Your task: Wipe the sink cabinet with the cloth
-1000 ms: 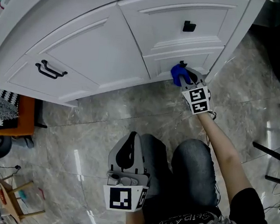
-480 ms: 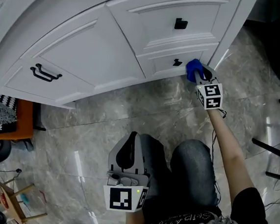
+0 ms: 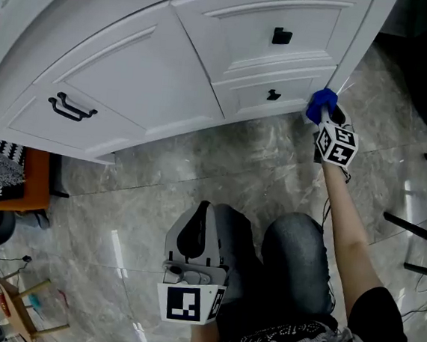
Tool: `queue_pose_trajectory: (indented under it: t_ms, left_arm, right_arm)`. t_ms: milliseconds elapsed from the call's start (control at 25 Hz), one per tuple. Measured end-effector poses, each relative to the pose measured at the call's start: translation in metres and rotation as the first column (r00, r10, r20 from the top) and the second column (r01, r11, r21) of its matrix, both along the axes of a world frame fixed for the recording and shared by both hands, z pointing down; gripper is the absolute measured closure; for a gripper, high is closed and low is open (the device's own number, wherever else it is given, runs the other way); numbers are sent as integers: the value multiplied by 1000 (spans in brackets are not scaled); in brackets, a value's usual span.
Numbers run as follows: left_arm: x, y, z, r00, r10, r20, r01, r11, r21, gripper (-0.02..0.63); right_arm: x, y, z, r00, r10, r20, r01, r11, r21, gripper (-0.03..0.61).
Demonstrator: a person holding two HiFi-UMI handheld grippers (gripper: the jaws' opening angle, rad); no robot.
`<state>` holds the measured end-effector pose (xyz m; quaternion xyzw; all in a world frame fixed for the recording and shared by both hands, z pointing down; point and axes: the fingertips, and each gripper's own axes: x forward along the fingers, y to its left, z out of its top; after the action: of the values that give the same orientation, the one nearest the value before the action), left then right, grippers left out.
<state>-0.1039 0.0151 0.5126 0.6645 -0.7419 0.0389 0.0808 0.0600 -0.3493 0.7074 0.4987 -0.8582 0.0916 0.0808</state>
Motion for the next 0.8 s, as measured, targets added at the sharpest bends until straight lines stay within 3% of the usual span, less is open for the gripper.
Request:
queue_pose_trajectory:
  t_ms: [280,440,560,680,800]
  left_arm:
    - [4,-6,2,999,45,-22,-45,999,13,609]
    - [6,-8,0,996,75,-39,-74,997,14,609]
    - [9,-14,-3,994,102,-25,-102,995,13,609]
    - [15,-23,-5,990,139,-18,-139,990,22,609]
    - [19,-33,-11,985,169,-39,-167,984,54,609]
  right_arm:
    - [0,4,-6,999,-27,-32,27,1000,-14,518]
    - [15,28,-64,994,-88,-63,95,988,118,518]
    - [30,25,-150,986,-84,-147,127,942,312,518]
    - [38,14,-250,978,-38,-207,138,859,492,518]
    - [40,8,-332,981,-3,-192,118,798,591,518]
